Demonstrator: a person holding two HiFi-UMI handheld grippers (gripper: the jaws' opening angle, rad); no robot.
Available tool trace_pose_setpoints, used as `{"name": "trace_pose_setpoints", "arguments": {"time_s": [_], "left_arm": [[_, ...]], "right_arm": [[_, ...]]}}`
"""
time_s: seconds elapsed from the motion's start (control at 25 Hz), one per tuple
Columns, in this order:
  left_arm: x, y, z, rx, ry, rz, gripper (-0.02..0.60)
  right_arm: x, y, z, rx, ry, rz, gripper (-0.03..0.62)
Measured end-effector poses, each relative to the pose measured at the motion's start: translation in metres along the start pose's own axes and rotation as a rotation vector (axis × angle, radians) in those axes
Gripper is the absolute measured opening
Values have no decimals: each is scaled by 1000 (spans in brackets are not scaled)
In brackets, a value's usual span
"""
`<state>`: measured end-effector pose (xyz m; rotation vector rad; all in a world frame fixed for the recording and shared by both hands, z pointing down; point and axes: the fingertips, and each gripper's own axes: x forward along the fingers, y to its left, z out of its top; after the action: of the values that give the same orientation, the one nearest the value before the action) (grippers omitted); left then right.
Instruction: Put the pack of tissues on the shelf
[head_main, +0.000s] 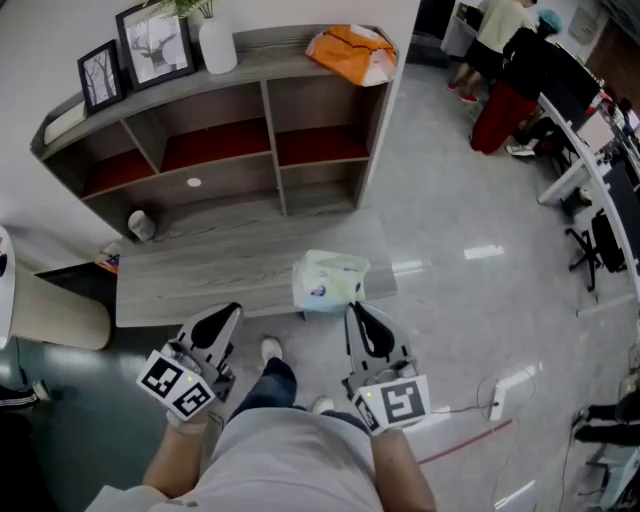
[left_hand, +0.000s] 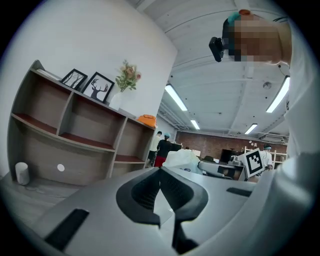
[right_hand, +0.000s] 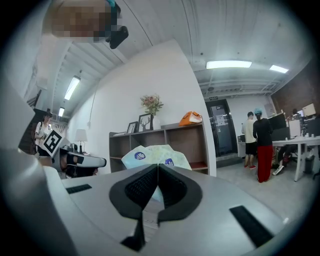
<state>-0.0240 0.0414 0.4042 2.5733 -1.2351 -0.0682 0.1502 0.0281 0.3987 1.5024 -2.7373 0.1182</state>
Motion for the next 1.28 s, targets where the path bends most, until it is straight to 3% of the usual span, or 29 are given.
{"name": "trace_pose_setpoints", "arguments": {"time_s": [0.32,0.6,0.96,1.28], "left_arm": [[38,100,29,-13,30,-55,17],[55,157,50,-22,41,-115,17],[76,189,60,-29,45,-135,17],[94,196,68,-49,23,-40,17]], "right_arm": [[105,-8,2,13,20,-73,20],[172,-18,11,0,21,-157,20],[226,-54,19,-53,21,-214,20],[271,-90,12,-75,43,-156,20]]}}
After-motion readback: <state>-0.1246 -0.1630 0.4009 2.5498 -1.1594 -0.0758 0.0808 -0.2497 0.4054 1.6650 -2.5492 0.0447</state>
